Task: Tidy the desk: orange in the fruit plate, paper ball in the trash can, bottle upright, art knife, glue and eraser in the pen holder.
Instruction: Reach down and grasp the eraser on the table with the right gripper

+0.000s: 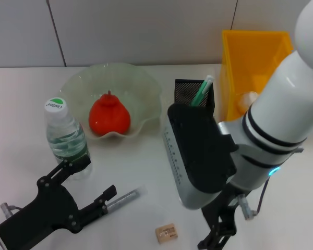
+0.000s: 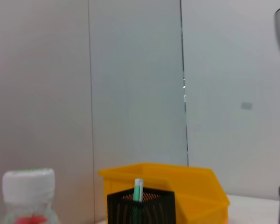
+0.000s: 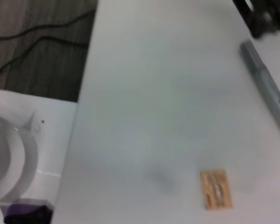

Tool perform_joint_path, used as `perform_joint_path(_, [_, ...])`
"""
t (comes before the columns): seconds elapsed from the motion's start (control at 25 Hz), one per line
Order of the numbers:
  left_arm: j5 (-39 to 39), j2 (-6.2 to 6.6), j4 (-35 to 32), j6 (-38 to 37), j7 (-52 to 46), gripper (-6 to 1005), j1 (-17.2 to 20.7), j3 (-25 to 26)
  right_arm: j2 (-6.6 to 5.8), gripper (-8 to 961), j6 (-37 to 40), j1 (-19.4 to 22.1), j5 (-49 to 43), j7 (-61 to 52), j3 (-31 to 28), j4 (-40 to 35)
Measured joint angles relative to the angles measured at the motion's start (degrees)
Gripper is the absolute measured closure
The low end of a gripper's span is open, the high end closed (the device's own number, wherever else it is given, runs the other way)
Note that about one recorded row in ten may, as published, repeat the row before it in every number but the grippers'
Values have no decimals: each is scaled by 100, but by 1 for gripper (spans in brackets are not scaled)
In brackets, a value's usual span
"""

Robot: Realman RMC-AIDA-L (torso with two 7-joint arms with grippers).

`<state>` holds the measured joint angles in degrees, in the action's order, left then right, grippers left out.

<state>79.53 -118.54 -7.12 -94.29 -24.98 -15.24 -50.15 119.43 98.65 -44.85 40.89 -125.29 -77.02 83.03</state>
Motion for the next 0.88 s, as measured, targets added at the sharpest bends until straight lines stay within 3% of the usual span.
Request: perform_joint_path(0.88, [-131,6,-7,214,10,172,413,230,1,185,-929,35,90,205,587,-492])
